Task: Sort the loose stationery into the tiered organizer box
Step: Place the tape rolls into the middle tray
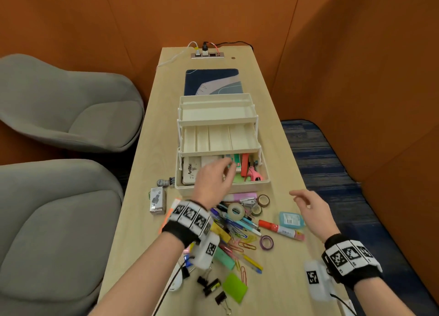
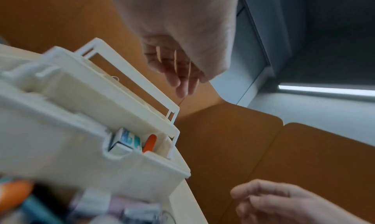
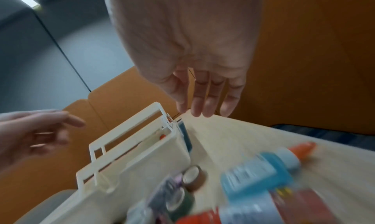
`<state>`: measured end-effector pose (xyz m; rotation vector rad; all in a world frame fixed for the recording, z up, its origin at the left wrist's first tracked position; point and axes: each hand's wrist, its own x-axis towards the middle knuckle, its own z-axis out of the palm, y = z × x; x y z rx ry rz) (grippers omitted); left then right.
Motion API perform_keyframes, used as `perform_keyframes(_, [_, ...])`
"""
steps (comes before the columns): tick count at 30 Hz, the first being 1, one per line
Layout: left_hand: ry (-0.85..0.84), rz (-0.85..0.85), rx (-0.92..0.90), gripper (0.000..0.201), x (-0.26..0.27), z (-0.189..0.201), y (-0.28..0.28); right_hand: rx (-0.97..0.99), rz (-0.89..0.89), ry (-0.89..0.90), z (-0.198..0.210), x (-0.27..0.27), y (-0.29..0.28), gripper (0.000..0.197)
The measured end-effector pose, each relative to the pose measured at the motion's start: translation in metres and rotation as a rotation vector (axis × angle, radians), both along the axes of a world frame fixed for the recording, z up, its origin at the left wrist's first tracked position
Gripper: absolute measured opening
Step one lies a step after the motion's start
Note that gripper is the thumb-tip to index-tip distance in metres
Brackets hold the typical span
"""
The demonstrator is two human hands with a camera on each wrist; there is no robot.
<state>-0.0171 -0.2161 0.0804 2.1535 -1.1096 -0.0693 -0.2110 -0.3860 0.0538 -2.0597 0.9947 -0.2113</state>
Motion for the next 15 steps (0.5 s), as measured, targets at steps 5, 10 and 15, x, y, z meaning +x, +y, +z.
perform_keyframes(5, [0.076,0.064,0.088,0.027,-0.039,-0.037,0.078,0.088,0.062,0.088,-0.034,-0.038,0.032,0.021])
perform_keyframes(10, [0.192,0.305,0.263,0.022,-0.052,-0.072,0.154,0.154,0.164,0.141,-0.058,-0.054,0.061,0.025])
perform_keyframes(15, [0.259,0.417,0.344,0.016,-0.062,-0.082,0.202,0.166,0.286,0.177,-0.065,-0.049,0.078,0.030])
